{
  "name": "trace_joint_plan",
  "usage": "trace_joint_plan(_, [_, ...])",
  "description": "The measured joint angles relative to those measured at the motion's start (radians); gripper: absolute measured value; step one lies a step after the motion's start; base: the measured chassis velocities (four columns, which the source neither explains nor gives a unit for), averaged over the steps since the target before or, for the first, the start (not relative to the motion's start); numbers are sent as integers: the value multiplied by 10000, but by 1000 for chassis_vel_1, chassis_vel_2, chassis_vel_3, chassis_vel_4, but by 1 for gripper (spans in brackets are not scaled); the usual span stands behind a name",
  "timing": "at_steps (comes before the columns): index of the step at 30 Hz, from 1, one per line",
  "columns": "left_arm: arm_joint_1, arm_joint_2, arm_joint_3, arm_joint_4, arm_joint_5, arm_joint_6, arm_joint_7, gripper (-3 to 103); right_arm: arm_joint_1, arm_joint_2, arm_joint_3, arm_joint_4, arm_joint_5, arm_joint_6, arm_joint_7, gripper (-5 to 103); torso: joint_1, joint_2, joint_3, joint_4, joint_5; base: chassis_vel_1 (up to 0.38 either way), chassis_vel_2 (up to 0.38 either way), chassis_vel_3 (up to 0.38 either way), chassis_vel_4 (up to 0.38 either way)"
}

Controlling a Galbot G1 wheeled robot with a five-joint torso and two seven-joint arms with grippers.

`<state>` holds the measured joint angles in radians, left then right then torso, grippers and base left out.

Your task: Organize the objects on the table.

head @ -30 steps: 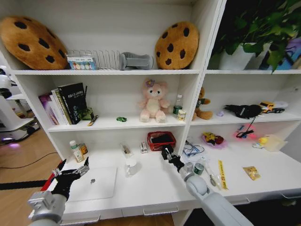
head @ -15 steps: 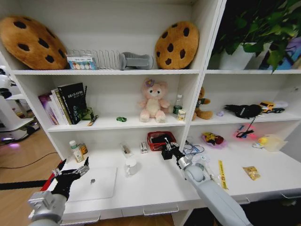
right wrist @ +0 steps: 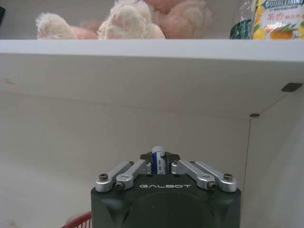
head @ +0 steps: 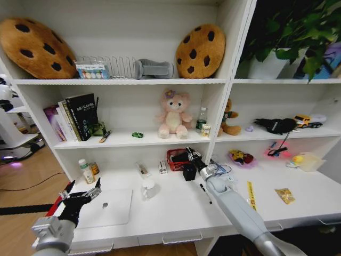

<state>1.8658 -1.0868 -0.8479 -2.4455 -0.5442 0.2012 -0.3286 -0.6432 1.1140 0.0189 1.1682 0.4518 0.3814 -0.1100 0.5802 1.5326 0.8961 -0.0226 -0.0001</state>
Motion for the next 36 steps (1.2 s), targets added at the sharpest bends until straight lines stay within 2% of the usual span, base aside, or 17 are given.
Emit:
trace_joint_plan(13, [0,0,0,0,-1,0,0,100,279,699,-15,-1095,-206,400,-161,13,0,0,0,0,0,0,0,0,0])
trace_joint_plan(26, [0,0,0,0,0,0,0,100,406,552,110,-1434,-245,651,-234,14,0,0,0,-1,1,0,0,0,0])
trace_joint_plan(28, [0,0,0,0,0,0,0,100,355,510,122,-1389,-228,651,-243,18,0,1,0,-1,1,0,0,0,0])
trace_joint_plan(29, [0,0,0,0,0,0,0,100,311,485,129,-1351,-219,651,-261,22,0,1,0,-1,1,0,0,0,0])
trace_joint_plan(31, [0,0,0,0,0,0,0,100,277,466,138,-1322,-214,651,-272,22,0,0,0,-1,1,0,0,0,0])
trace_joint_plan(32, [0,0,0,0,0,0,0,100,232,447,143,-1293,-208,651,-279,33,0,1,0,-1,1,0,0,0,0])
trace_joint_plan(34, [0,0,0,0,0,1,0,100,204,436,146,-1272,-206,650,-281,33,0,0,0,-1,1,0,0,0,0])
trace_joint_plan(35, [-1,0,0,0,0,0,0,100,162,418,151,-1226,-201,647,-282,44,0,1,0,-1,1,0,0,0,0])
trace_joint_plan(36, [-1,0,0,0,0,0,0,100,162,418,151,-1226,-201,647,-282,44,0,1,0,-1,1,0,0,0,0])
